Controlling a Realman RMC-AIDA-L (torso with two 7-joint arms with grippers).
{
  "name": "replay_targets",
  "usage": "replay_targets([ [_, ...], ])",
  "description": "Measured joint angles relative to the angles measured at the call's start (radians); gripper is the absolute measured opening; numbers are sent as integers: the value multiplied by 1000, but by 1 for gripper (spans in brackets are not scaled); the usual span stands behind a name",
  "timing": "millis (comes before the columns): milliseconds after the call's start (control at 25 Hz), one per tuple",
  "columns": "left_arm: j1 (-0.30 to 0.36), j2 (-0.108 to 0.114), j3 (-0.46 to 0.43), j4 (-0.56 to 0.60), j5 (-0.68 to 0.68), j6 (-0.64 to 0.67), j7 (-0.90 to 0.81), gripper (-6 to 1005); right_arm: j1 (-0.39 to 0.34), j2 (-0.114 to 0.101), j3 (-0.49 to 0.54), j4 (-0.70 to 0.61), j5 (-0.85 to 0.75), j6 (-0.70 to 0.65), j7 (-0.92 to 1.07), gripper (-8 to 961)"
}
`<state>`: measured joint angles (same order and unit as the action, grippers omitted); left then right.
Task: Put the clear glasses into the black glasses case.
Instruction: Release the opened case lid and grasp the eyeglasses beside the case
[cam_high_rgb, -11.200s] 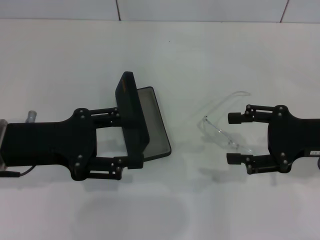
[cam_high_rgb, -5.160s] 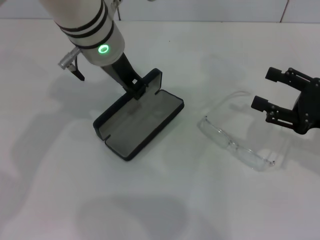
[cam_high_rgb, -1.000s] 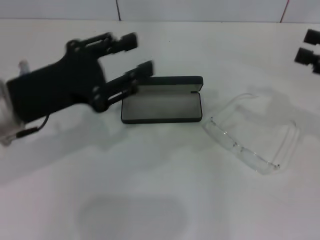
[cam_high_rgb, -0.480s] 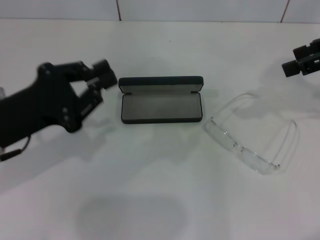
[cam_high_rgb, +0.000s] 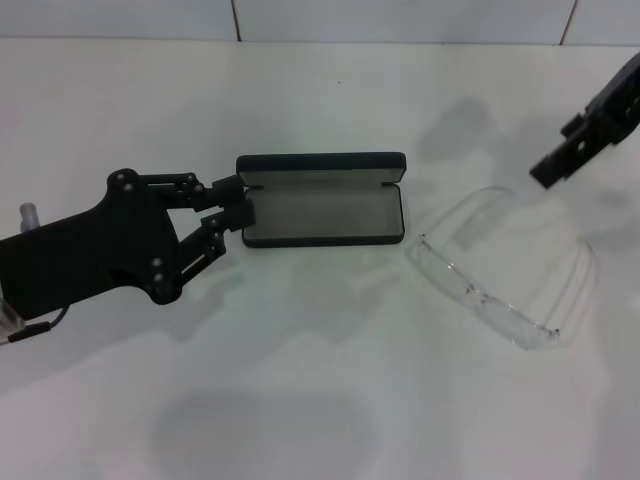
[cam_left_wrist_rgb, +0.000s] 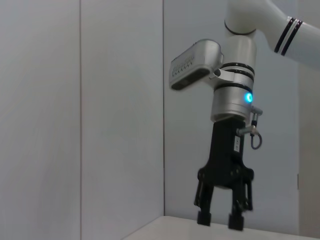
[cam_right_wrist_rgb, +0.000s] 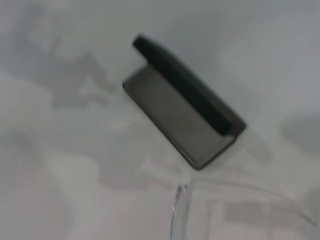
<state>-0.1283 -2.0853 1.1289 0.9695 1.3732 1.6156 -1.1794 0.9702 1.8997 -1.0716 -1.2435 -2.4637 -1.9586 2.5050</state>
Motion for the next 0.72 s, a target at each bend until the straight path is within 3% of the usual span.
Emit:
replay_targets([
  [80,-2,0,-3,0,1,0,0,189,31,29,-42,4,-66,-13,23,773],
  [200,-6,1,-3,0,6,-5,0,191,53,92,-72,12,-165,-22,32,771],
  [280,-8,1,-3,-1,14,-12,0,190,56,116,-106,20,-190,-12,36,770],
  [480,-15,-1,-21,-3,55,-18,0,190,45,125,-245,63,-185,96,81,767],
  [720,-18,-4,-29,-16,60,-26,5,191,40,127,-280,145,-134,187,130,748],
])
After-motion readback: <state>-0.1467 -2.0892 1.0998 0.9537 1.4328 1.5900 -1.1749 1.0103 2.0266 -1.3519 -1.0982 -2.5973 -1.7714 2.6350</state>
